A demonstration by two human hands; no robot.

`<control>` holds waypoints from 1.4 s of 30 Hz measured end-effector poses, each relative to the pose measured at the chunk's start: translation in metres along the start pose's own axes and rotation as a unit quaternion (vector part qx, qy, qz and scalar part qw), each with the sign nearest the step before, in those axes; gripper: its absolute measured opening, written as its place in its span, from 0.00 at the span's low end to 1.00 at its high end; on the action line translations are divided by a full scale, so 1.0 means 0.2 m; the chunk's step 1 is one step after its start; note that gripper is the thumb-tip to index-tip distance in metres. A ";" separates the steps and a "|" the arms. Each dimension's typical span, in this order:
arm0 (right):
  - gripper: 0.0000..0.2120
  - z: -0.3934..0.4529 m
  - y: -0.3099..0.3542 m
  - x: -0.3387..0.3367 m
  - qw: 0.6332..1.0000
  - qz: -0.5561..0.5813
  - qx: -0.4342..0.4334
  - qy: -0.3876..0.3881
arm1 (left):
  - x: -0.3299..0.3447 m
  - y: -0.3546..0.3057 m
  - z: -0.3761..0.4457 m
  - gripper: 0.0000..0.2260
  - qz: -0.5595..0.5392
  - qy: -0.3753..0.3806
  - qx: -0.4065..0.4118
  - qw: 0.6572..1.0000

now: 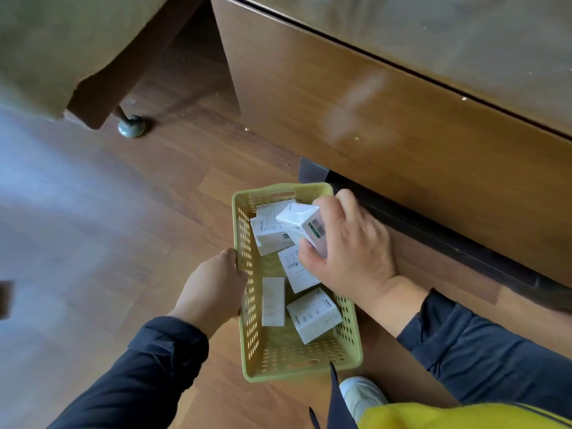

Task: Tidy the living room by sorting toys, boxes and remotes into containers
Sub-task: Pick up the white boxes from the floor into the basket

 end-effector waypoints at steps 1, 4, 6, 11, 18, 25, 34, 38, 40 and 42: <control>0.17 -0.01 0.02 0.03 1.000 0.015 0.000 0.023 | -0.01 0.00 -0.01 0.04 -0.002 0.000 0.001 1.000; 0.18 -0.03 0.03 0.13 0.995 0.042 0.017 0.092 | -0.04 0.01 -0.03 0.05 -0.013 -0.007 0.000 1.000; 0.19 -0.04 0.02 0.15 0.993 0.045 0.028 0.102 | -0.07 0.03 -0.04 0.05 -0.018 -0.014 0.003 1.000; 0.16 -0.03 0.09 0.19 0.994 -0.005 0.002 0.113 | -0.13 0.09 -0.07 0.05 -0.029 -0.011 0.001 1.000; 0.18 -0.01 0.27 0.23 0.986 0.077 -0.054 0.140 | -0.24 0.21 -0.13 0.04 -0.061 0.007 -0.021 0.998; 0.18 0.01 0.54 0.28 0.969 0.144 -0.120 0.159 | -0.38 0.43 -0.24 0.05 -0.118 0.010 -0.067 0.991; 0.13 0.05 0.92 0.37 0.957 0.130 -0.185 0.179 | -0.44 0.78 -0.38 0.03 -0.209 0.005 -0.132 0.969; 0.14 0.05 1.10 0.40 0.950 0.114 -0.215 0.195 | -0.48 0.93 -0.44 0.03 -0.236 0.004 -0.150 0.960; 0.14 0.06 1.19 0.42 0.944 0.109 -0.227 0.213 | -0.49 1.01 -0.48 0.03 -0.246 0.003 -0.154 0.957; 0.15 0.07 1.30 0.44 0.937 0.117 -0.239 0.226 | -0.51 1.10 -0.51 0.04 -0.257 -0.002 -0.160 0.953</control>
Point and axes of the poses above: each hand's wrist, its own z-axis towards the middle knuckle, its own x-axis out of the palm, y = z × x, the point moved 8 cm from there along z, towards the middle knuckle, and after that the axes turned 2 degrees about z, right-handed, at the moved point
